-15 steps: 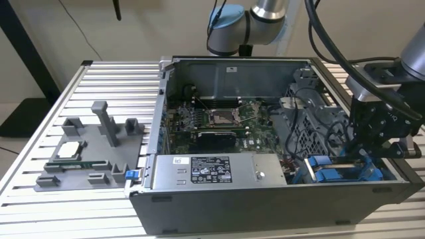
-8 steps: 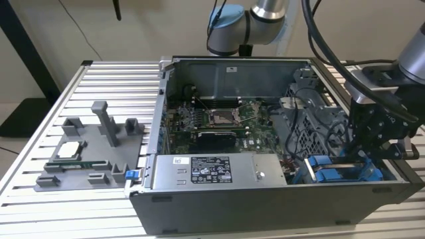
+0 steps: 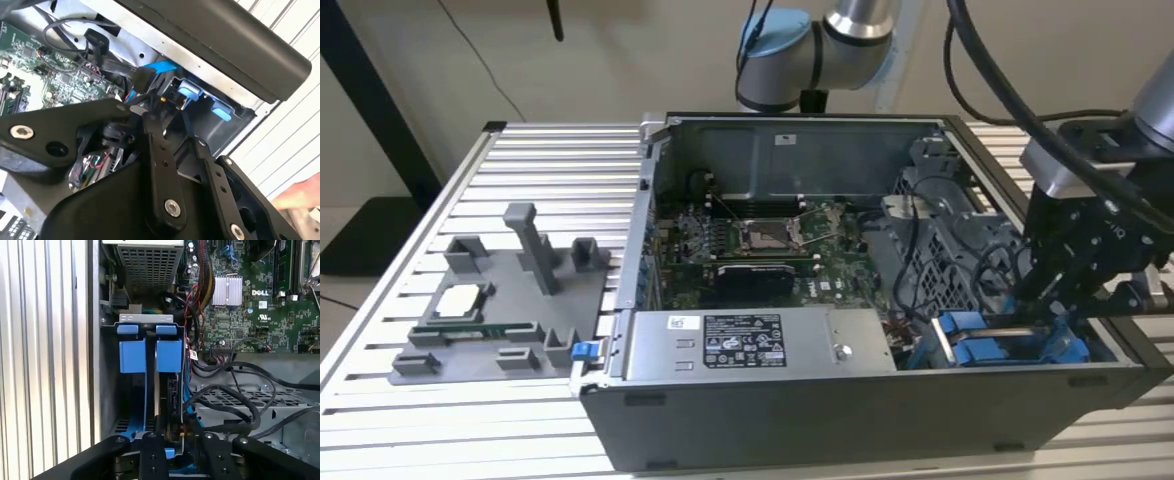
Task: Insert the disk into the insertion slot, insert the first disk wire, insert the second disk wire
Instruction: 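Insert the first disk wire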
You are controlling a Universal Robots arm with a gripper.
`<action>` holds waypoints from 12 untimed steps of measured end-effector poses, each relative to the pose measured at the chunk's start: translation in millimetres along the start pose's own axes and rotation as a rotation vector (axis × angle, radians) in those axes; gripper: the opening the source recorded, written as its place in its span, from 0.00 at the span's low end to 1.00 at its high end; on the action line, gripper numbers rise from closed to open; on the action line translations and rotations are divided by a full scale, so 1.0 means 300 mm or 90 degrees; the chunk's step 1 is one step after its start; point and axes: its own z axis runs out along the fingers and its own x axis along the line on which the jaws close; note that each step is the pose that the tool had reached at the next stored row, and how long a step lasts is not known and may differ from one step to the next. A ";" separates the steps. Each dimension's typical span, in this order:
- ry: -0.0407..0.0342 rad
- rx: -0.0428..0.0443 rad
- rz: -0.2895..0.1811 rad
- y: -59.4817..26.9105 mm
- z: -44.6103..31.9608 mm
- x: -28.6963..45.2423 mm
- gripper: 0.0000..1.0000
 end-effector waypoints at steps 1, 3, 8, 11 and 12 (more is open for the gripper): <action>0.0000 -0.0005 0.000 0.000 -0.011 -0.001 1.00; 0.0002 -0.0012 0.000 0.001 -0.037 -0.002 1.00; 0.0001 -0.0018 0.000 0.001 -0.097 -0.005 1.00; 0.0002 -0.0018 0.000 0.002 -0.127 -0.007 1.00; 0.0001 -0.0018 0.000 0.002 -0.134 -0.007 1.00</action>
